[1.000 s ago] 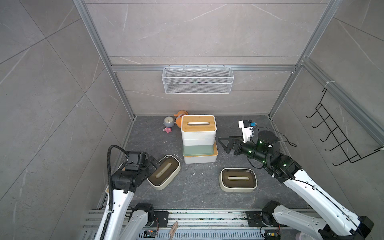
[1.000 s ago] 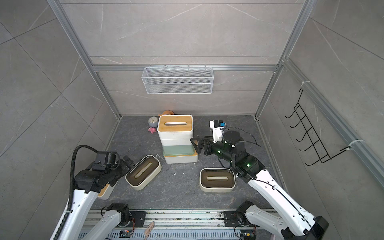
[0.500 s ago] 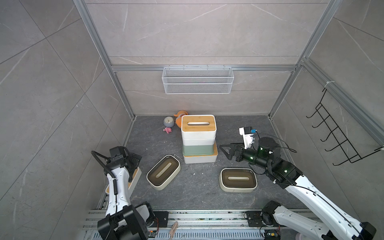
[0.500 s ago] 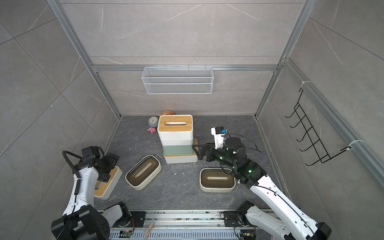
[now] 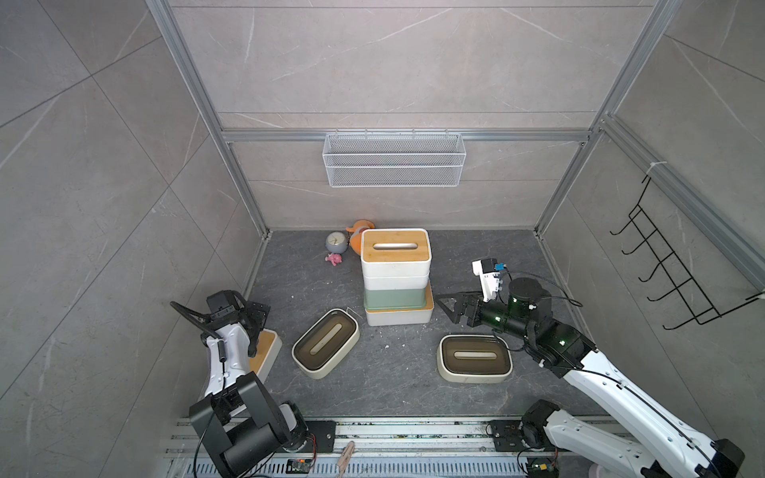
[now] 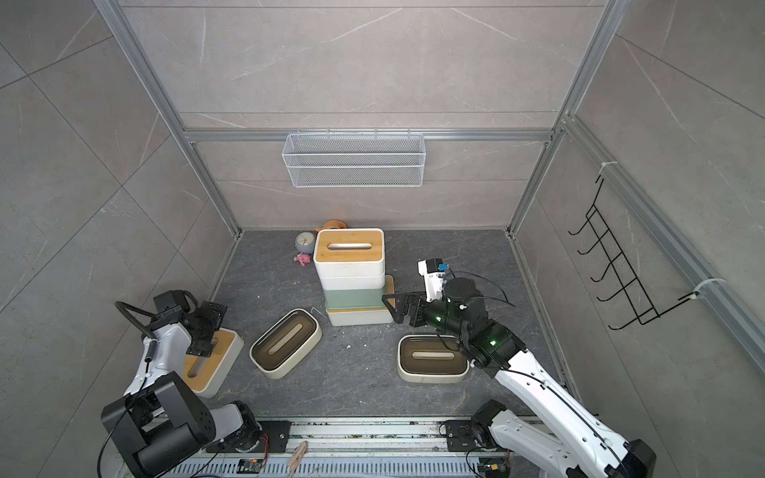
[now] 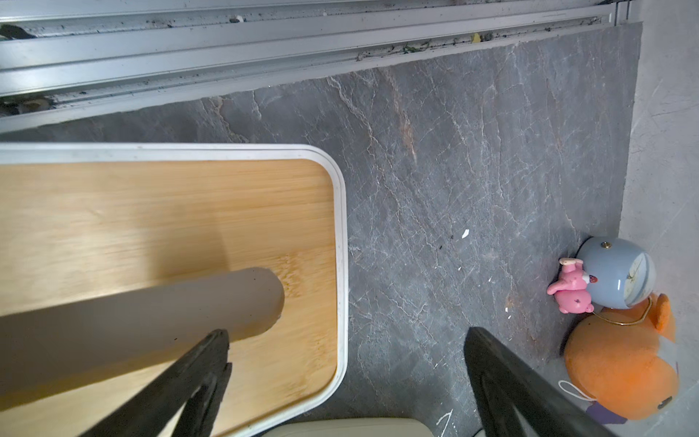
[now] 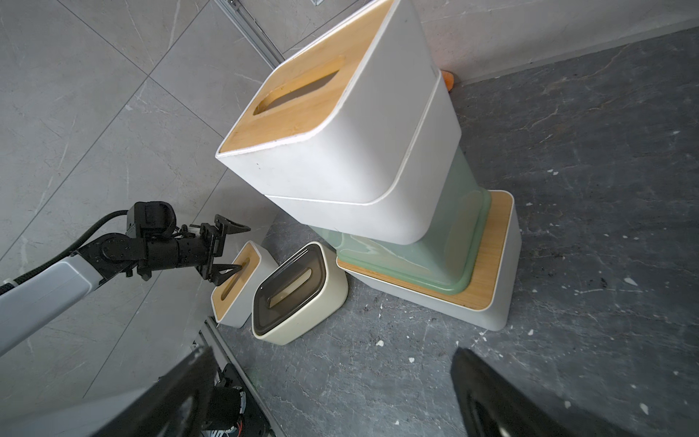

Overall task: Stack the tissue boxes
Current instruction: Move the tissue box to the center of the board.

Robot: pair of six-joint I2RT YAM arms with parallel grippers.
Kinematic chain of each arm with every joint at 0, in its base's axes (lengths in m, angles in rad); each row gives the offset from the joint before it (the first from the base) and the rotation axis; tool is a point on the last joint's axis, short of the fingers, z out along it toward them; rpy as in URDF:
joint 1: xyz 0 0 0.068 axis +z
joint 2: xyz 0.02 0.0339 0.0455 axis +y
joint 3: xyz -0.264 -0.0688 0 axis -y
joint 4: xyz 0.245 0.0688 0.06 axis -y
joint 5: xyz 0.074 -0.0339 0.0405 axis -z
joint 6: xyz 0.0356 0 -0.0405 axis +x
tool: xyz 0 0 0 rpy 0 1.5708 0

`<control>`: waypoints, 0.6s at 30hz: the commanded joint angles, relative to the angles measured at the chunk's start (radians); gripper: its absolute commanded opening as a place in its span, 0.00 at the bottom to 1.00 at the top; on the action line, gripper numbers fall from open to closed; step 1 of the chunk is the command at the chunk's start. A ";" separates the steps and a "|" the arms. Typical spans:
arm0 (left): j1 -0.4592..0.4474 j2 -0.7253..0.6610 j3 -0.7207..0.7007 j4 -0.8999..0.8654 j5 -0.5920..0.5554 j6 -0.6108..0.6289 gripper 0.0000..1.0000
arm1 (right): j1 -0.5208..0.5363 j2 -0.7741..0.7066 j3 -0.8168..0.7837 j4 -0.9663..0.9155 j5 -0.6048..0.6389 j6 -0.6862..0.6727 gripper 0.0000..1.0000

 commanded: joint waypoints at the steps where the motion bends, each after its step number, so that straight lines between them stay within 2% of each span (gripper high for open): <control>1: 0.005 0.015 0.015 0.062 -0.001 -0.025 0.99 | 0.005 -0.001 0.005 0.017 -0.013 -0.003 1.00; 10: 0.002 0.087 0.007 0.150 0.029 -0.092 0.99 | 0.006 0.024 -0.035 0.068 -0.061 0.011 1.00; 18: -0.027 0.146 -0.018 0.223 0.082 -0.153 0.99 | 0.006 -0.041 -0.091 0.124 -0.086 -0.007 1.00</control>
